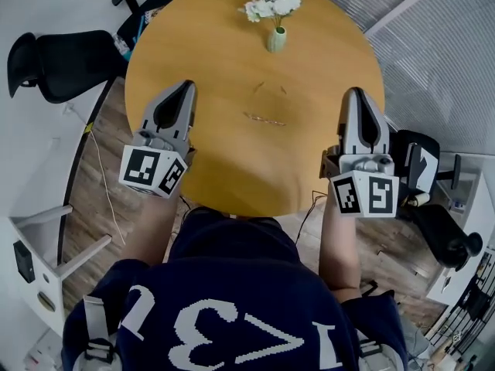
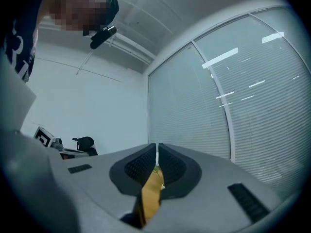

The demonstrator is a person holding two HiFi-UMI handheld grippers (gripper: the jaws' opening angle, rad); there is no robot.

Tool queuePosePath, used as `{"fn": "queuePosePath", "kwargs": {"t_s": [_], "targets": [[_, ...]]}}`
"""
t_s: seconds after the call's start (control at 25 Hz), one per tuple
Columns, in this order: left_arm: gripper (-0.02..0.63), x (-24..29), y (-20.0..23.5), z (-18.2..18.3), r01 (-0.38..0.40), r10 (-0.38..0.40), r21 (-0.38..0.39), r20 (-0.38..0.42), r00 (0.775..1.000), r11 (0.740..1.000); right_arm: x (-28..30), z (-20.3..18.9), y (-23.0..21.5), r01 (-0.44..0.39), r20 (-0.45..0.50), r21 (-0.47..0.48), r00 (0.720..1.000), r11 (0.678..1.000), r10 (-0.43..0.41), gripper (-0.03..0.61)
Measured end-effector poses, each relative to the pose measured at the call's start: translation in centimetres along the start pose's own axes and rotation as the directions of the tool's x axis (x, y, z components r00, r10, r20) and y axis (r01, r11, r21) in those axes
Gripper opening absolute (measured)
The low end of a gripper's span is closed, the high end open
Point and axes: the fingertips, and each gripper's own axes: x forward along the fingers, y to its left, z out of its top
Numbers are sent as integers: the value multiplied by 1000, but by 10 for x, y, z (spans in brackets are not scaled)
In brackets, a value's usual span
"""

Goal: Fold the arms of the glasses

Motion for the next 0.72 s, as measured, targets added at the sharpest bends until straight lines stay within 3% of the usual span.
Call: {"fn": "queuePosePath", "kwargs": {"t_s": [0.52,0.72], "targets": [[16,36,-6,-57,115,-125,-97,-100,987,989,9,-60,3,72,-138,8,988,997,-70,37],[17,39,-31,-100,164,-192,-153,-188,963,975,8,-71,10,76,-142,-34,987,997,-80,37]]}}
